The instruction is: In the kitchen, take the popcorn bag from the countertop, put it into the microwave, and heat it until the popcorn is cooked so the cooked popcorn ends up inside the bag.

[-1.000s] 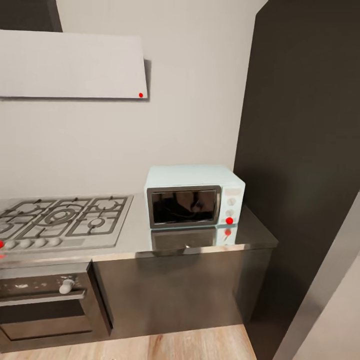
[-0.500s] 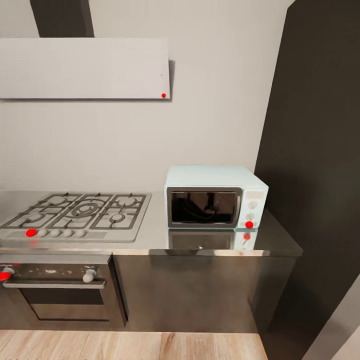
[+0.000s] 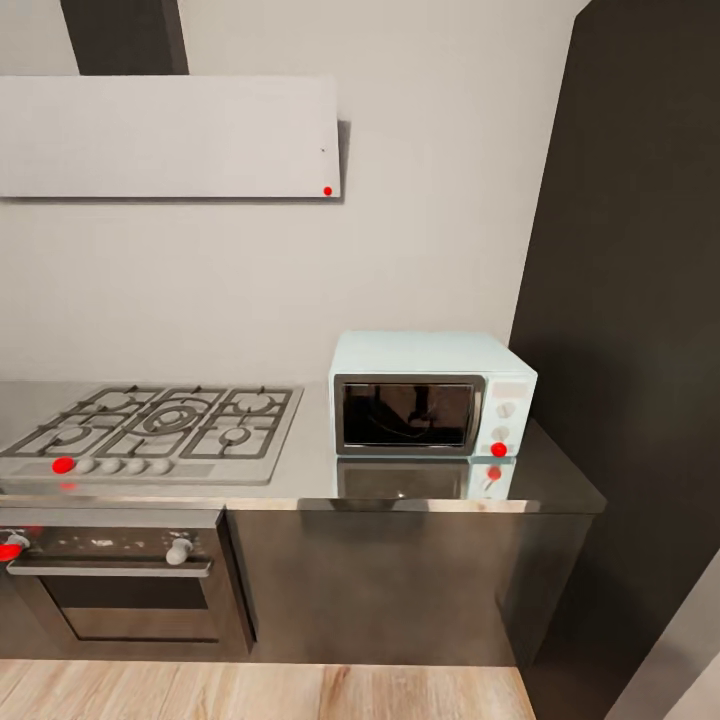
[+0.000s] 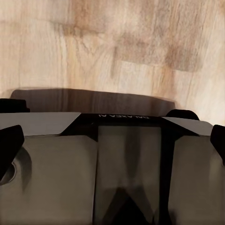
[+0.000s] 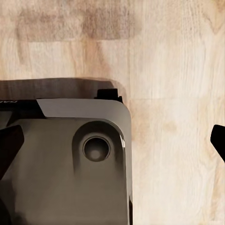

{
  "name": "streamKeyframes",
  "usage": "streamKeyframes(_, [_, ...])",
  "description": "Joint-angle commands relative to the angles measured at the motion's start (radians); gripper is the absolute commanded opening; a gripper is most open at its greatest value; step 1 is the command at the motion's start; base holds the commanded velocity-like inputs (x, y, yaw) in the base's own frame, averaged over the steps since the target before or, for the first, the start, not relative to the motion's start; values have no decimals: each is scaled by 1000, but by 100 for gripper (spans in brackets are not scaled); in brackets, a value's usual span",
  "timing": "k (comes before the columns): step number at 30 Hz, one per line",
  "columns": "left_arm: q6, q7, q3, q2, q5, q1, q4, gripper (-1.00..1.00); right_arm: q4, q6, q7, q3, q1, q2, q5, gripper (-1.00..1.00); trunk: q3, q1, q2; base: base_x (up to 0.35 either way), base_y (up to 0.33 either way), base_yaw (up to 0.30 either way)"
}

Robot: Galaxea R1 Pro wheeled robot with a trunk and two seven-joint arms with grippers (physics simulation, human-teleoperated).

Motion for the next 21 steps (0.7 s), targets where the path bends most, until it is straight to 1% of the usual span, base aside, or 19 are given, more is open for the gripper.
streamKeyframes(1, [-1, -2, -8, 0, 10, -1, 1, 100, 3, -6, 2, -9, -1, -1, 10, 100, -1, 0, -1, 0, -39, 0])
streamKeyframes(4, [-1, -3, -8, -1, 10, -1, 1, 100, 3, -6, 2, -9, -1, -1, 10, 100, -1, 0, -1, 0, -161, 0])
streamKeyframes(14, [-1, -2, -9, -1, 10, -1, 1, 100, 3, -6, 2, -9, -1, -1, 10, 100, -1, 0, -1, 0, -259, 0])
streamKeyframes(21, [-1, -3, -8, 0, 10, -1, 1, 100, 3, -7, 2, -9, -1, -1, 10, 100, -1, 0, -1, 0, -41, 0])
